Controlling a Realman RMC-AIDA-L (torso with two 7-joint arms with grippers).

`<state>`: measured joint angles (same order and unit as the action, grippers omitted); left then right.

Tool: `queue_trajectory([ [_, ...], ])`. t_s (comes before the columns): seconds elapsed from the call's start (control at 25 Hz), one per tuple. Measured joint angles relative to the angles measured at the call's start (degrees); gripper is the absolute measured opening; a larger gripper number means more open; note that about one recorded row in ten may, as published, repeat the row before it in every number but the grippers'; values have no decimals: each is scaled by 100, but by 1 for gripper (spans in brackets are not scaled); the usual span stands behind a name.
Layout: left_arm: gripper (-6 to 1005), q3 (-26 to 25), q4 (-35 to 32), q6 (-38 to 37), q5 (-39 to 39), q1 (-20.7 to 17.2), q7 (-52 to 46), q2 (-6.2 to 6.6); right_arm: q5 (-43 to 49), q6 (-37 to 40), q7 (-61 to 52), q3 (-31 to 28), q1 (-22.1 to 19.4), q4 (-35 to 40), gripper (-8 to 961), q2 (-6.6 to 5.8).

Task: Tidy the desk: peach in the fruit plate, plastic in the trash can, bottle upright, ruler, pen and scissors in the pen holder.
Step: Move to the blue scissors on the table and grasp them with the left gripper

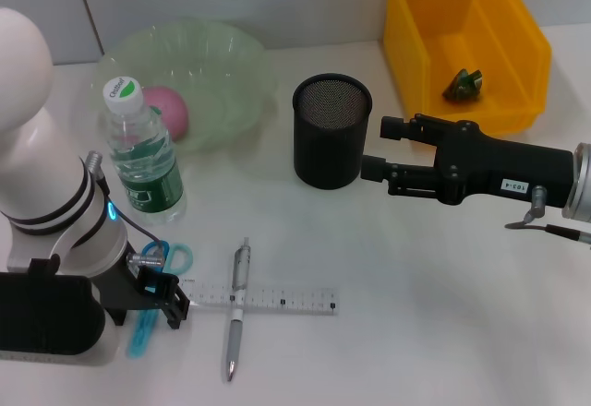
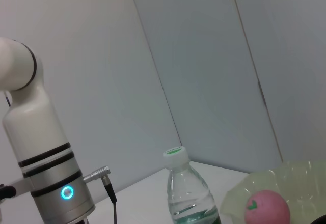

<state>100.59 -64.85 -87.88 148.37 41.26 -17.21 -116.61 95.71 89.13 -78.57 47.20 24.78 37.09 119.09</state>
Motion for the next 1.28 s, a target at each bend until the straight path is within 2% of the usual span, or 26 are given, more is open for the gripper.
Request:
queue_trajectory([
  [0.6,663,83,-111,-3,-2,-43,-65,8,0,14,0,0,-22,9,824,-7],
  [0.8,659,307,-529,-99,86,-89,-415,3,0,17,22,-1,-31,9,824,-9],
  [1.0,565,384,-592,-158,153,-89,-545,4,0,18,68,-1,-40,9,824,-9],
  [1.28,485,398,-532,-191,169,-32,-599,8,0,16,107,0,-10,8,825,-9],
])
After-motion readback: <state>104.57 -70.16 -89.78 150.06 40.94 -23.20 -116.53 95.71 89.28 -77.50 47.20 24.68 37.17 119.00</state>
